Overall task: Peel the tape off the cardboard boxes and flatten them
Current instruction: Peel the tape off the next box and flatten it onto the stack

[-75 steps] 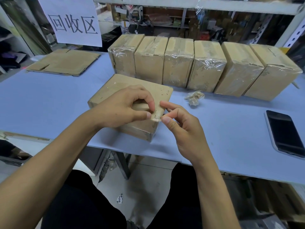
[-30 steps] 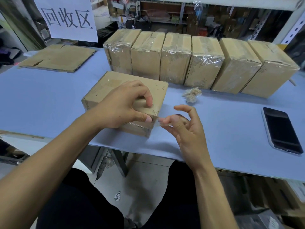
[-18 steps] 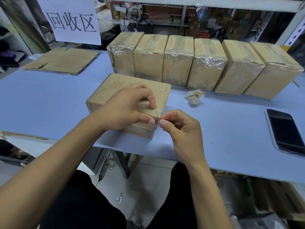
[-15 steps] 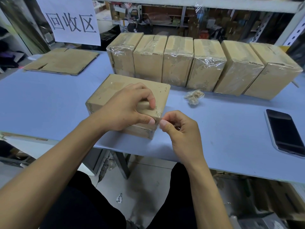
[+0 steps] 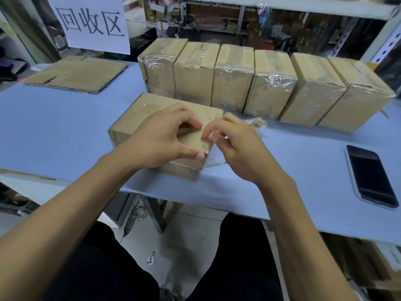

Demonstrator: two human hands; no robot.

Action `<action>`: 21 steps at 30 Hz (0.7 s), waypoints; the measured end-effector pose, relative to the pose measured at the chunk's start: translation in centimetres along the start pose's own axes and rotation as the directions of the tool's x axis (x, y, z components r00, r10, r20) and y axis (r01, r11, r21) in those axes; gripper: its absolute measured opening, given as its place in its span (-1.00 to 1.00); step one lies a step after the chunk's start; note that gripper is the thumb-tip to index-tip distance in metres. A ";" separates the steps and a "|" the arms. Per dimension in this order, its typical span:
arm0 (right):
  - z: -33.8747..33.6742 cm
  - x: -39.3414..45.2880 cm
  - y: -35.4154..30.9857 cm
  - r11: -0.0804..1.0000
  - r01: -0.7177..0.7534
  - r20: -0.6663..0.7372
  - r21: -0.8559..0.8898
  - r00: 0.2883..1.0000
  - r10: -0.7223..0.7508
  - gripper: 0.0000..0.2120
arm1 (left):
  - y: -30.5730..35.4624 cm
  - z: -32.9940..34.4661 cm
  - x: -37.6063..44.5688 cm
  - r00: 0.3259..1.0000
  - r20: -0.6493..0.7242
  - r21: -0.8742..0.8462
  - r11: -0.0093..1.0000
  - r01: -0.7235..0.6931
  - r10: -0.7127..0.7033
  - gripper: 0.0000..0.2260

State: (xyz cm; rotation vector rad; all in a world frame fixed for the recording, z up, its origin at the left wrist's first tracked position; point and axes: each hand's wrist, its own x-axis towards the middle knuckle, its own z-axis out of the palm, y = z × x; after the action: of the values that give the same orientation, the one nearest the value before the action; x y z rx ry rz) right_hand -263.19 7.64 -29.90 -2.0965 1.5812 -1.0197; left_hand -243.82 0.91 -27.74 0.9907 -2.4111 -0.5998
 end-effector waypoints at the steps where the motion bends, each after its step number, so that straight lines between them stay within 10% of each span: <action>1: -0.3 0.2 0.0 0.999 0.016 0.050 -0.029 0.999 -0.015 -0.78 | 0.0 0.0 0.0 1.000 0.003 0.003 1.000 0.001 -0.001 -0.31; 13: -2.5 1.7 1.6 0.974 0.222 0.194 -0.046 0.958 -0.210 -0.89 | -0.1 0.0 0.1 1.000 0.010 0.010 1.000 -0.011 0.010 -0.30; 21: -5.1 5.4 -0.3 0.956 0.255 0.569 -0.148 0.812 -0.128 -0.89 | -0.1 -0.1 0.0 1.000 0.017 -0.048 0.999 -0.016 0.017 -0.42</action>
State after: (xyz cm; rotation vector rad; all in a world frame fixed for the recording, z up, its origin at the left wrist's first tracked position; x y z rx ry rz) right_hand -265.86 3.49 -24.29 -2.4408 1.2365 -0.2271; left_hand -243.71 0.87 -27.74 0.9490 -2.4061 -0.6600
